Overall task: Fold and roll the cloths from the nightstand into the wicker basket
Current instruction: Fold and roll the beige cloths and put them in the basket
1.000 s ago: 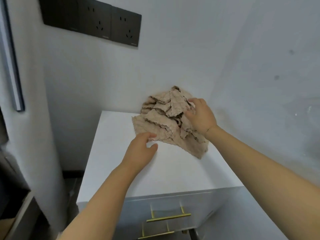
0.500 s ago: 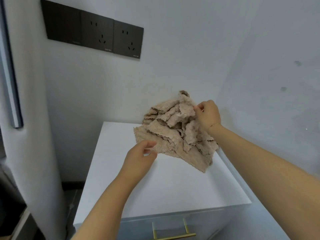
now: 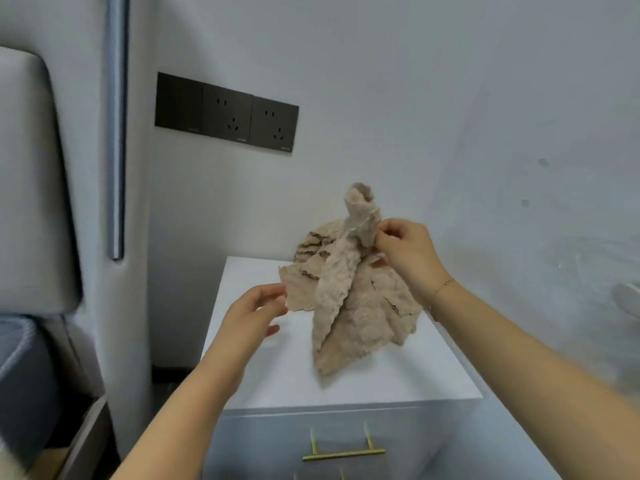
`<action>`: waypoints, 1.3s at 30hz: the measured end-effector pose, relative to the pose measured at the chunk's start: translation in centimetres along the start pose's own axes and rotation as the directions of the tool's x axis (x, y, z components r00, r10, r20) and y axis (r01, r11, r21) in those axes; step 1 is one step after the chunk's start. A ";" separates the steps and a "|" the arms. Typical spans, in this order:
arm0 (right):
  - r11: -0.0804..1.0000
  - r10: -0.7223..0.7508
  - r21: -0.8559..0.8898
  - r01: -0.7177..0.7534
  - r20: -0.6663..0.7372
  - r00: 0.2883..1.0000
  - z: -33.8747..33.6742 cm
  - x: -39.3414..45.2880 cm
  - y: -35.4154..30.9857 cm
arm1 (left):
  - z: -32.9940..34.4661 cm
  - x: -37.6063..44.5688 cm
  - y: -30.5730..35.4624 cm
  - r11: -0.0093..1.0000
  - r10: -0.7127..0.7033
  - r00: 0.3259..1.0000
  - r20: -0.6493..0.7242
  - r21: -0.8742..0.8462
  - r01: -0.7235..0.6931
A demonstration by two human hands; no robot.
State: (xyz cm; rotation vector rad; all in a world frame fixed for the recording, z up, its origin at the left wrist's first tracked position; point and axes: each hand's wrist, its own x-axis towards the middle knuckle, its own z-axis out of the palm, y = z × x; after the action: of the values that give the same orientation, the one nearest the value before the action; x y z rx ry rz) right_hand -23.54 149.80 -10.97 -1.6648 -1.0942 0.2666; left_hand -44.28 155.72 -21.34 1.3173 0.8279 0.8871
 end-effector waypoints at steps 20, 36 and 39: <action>0.903 -0.084 -0.352 0.248 0.421 0.903 4.3 -11.1 10.7 | -4.0 -1.3 -2.7 0.707 0.193 0.981 -0.036 0.698 -0.113; 0.723 -0.335 -0.548 0.421 0.256 0.907 3.4 -9.5 14.2 | -9.8 -3.0 -3.0 0.135 0.001 0.994 0.106 0.985 -0.105; 0.730 -0.456 -0.368 0.576 0.366 0.811 2.9 -12.3 12.5 | -10.0 -4.1 -3.4 0.154 0.097 0.962 0.256 0.951 -0.269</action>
State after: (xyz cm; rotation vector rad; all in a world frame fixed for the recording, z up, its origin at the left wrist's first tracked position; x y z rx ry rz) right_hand -25.75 142.25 -26.92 -1.6687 -1.8933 -0.1812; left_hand -54.84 156.26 -25.55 2.6966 1.2194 0.2955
